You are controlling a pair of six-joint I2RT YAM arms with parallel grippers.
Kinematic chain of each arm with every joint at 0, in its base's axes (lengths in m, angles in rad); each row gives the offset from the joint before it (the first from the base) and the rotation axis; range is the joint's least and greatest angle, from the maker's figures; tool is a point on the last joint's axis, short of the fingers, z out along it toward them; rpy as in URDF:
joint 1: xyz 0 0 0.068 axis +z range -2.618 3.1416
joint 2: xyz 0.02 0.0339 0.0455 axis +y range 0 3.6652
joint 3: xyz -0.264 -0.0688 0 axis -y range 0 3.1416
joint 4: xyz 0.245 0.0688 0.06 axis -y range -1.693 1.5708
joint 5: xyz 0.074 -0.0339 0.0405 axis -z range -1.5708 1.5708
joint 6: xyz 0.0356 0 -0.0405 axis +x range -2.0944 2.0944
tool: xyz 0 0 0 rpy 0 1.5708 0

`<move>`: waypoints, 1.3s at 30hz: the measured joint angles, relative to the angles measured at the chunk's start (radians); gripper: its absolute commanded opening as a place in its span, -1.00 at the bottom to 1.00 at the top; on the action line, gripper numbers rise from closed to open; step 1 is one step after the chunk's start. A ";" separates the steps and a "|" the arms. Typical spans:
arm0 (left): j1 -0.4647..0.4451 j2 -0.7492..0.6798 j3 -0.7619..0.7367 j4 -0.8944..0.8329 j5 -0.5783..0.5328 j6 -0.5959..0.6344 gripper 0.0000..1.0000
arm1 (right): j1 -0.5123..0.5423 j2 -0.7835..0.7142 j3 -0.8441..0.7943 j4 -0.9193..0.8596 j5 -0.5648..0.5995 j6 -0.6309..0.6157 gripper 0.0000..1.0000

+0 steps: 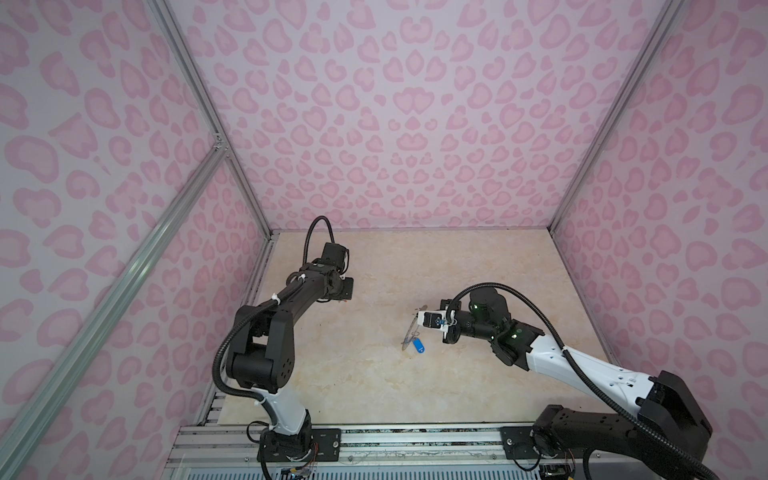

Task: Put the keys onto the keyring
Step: 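Close the left gripper on the red-tagged key, then lift the red-tagged key with the left gripper toward the ring plate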

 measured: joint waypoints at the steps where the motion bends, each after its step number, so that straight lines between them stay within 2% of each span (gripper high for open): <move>1: -0.021 -0.044 -0.024 0.019 0.019 0.028 -0.93 | -0.001 -0.001 0.003 -0.007 -0.006 0.000 -1.00; 5: -0.106 -0.224 -0.137 0.094 0.106 0.140 -0.93 | -0.016 -0.002 0.023 -0.025 -0.039 0.021 -1.00; 11: -0.153 -0.472 -0.300 0.223 0.292 0.277 -0.93 | -0.039 -0.002 0.061 -0.034 -0.114 0.071 -1.00; 18: -0.181 -0.587 -0.370 0.295 0.482 0.404 -0.93 | -0.040 0.006 0.082 -0.043 -0.186 0.098 -1.00; 28: -0.198 -0.661 -0.415 0.311 0.694 0.538 -0.93 | -0.042 0.019 0.095 -0.080 -0.250 0.132 -1.00; 31: -0.203 -0.645 -0.411 0.307 0.696 0.557 -0.93 | -0.043 0.019 0.095 -0.095 -0.251 0.132 -1.00; 33: -0.202 -0.606 -0.391 0.290 0.648 0.557 -0.93 | -0.044 0.013 0.093 -0.103 -0.247 0.132 -1.00; 39: -0.202 -0.490 -0.297 0.175 0.413 0.530 -0.94 | -0.056 -0.026 0.085 -0.155 -0.214 0.113 -1.00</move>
